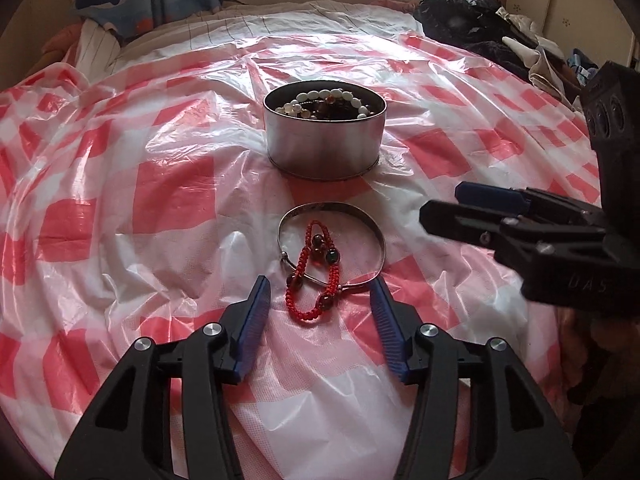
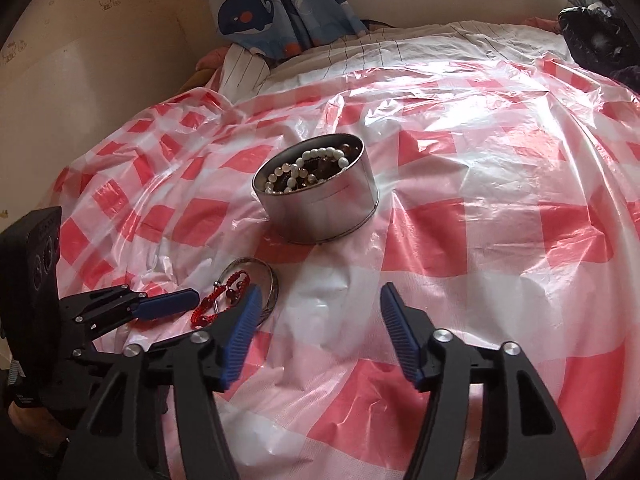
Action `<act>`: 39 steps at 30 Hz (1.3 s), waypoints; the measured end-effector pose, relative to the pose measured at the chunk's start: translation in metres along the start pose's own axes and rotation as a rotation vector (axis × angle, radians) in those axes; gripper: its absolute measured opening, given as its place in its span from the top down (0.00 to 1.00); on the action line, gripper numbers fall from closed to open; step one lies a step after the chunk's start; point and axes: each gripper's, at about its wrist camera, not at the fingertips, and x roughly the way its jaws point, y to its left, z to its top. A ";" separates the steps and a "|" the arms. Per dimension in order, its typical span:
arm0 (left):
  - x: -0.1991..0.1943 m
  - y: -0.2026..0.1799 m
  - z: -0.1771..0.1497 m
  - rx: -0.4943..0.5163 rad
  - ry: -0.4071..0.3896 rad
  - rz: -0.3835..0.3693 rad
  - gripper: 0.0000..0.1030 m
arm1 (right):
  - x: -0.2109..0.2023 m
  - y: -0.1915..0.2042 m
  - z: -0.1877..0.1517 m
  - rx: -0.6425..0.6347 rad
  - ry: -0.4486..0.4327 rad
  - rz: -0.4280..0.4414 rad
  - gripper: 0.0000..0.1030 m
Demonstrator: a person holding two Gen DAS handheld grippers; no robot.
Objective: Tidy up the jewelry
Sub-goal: 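Grasp the red cord bracelet with the left tool while the right tool reaches toward the silver bangle, then close the right tool on the silver bangle while the left tool holds the red cord bracelet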
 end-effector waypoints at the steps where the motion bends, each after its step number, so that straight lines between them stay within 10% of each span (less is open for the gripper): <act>1: 0.000 -0.001 0.000 0.005 -0.003 0.007 0.51 | 0.005 0.000 -0.003 -0.002 0.010 -0.005 0.37; 5: -0.003 -0.002 0.000 0.005 -0.017 0.011 0.52 | 0.006 -0.004 -0.006 0.010 0.001 -0.014 0.37; 11: -0.003 0.002 0.000 0.018 -0.001 0.034 0.92 | 0.004 -0.006 -0.006 0.026 -0.012 -0.032 0.37; 23: -0.034 0.044 0.005 -0.175 -0.101 0.033 0.93 | 0.021 0.056 0.007 -0.232 0.022 -0.082 0.36; 28: -0.033 0.054 0.006 -0.210 -0.107 0.038 0.93 | 0.061 0.074 0.015 -0.320 0.176 -0.119 0.92; 39: -0.025 0.029 0.008 -0.128 -0.103 -0.004 0.93 | -0.008 0.010 -0.009 -0.157 0.053 -0.229 0.97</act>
